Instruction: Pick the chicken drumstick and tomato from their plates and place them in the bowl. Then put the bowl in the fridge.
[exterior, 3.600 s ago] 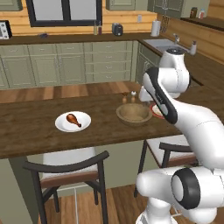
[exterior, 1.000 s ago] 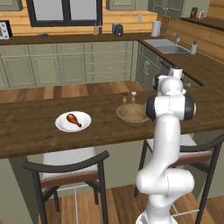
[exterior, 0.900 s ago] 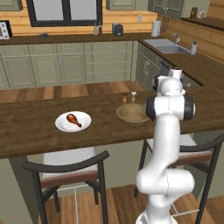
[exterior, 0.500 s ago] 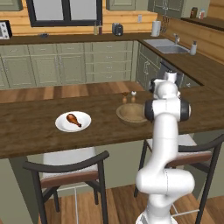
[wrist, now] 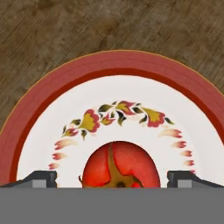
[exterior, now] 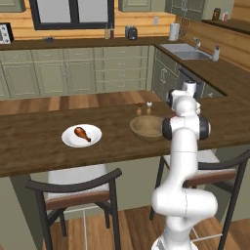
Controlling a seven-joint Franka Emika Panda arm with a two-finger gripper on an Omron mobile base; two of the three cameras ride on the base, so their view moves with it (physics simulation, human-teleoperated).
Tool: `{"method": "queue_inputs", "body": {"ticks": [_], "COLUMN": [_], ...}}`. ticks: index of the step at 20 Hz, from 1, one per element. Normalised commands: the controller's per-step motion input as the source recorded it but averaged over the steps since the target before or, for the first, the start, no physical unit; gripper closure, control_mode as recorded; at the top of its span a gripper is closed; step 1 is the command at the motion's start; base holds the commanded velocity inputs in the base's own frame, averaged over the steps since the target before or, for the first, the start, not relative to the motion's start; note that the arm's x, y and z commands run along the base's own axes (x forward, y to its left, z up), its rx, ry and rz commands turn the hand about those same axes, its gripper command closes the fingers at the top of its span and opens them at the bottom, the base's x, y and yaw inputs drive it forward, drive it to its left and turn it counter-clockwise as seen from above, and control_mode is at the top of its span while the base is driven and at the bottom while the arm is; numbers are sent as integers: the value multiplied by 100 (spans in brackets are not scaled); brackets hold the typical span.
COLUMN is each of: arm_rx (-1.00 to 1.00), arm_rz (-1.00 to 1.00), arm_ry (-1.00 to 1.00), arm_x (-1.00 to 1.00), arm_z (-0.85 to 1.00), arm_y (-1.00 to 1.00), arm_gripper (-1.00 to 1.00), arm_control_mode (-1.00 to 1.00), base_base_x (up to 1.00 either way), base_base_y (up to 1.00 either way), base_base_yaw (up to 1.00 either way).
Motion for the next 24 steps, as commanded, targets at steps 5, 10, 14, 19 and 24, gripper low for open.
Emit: {"method": "queue_inputs", "body": {"ticks": [5,10,14,19,24], "arm_rx": [0,0,0,0,0], "arm_rz": [-1,-2,-3,-4,-5], "arm_ry": [0,0,0,0,0], "arm_x": [-5,0,0,-19,-22], "arm_z": [-20,-36,-14,-8,-16], "arm_y": [0,0,1,2,5], "arm_gripper": [-100,-100,-100,-100,-100], "arm_control_mode": [-100,-100,-100,-100,-100], "base_base_x": [0,0,0,0,0], "base_base_y": [0,0,0,0,0], "base_base_yaw": [0,0,0,0,0]}}
